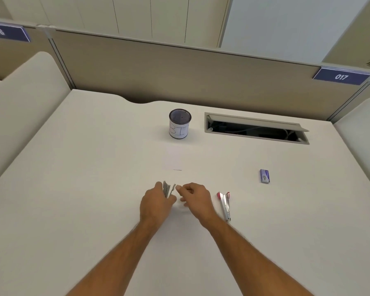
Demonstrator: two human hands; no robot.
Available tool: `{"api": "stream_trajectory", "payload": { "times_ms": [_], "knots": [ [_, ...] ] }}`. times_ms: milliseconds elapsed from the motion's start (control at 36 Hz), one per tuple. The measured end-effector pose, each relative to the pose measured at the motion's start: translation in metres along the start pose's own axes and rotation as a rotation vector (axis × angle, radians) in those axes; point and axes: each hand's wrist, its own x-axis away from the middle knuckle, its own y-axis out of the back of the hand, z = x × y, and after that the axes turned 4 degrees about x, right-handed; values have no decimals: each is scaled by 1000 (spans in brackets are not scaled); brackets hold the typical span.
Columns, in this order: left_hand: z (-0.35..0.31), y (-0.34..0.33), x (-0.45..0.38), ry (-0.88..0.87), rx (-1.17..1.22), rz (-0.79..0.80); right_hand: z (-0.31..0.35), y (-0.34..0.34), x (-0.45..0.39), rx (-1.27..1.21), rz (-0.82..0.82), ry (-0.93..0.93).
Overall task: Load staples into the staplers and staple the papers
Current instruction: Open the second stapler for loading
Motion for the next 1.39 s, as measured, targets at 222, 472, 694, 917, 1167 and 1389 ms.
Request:
{"api": "stream_trajectory", "payload": {
  "times_ms": [222, 472, 694, 917, 1167, 1389],
  "knots": [
    [6, 17, 10, -79, 343, 40, 14, -17, 11, -320, 103, -33],
    [18, 37, 5, -152, 460, 225, 8, -21, 17, -281, 60, 130],
    [25, 46, -4, -139, 528, 245, 12, -21, 20, -166, 82, 178],
    [15, 52, -7, -121, 536, 224, 20, -15, 10, 47, 112, 250],
    [2, 56, -10, -197, 406, 199, 24, -10, 1, 20, 118, 239],
    [-4, 64, -11, -240, 565, 203, 14, -2, -6, -238, 16, 167]
  ]
}}
